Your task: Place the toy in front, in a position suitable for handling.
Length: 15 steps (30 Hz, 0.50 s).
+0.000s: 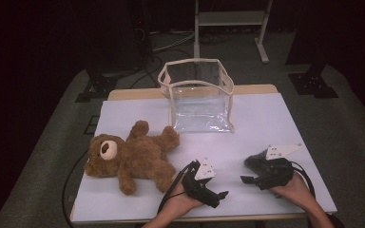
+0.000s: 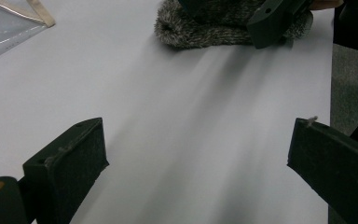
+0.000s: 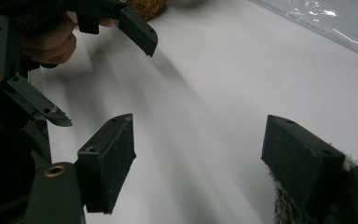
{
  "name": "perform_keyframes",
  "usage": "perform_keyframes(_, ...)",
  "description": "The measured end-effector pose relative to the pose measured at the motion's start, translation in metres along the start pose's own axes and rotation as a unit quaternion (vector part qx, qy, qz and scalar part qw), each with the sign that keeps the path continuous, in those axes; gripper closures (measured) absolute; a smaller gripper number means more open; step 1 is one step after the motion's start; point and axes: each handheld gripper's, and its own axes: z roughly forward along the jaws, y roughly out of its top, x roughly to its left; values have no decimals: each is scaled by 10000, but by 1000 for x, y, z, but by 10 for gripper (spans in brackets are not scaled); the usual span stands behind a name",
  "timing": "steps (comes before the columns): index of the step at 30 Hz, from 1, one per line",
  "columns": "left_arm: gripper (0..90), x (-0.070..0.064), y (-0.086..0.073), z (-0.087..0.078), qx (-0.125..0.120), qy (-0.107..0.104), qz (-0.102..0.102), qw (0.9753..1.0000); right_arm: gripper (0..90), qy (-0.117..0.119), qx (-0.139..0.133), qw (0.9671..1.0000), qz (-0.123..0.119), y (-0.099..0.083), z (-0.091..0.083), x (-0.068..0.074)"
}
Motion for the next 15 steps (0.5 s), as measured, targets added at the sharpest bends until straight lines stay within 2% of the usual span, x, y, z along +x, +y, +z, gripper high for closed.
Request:
perform_keyframes(5,35,-1,0,1,5,-42,19,10000,241,11,24,10000,-11,0,0,0)
perform_keyframes(10,36,-6,3,-1,-15,-158,102,9998,241,22,31,10000,-7,0,1,1)
perform_keyframes(15,36,-7,6,-3,-5,-180,182,9997,240,32,55,10000,-17,0,2,2)
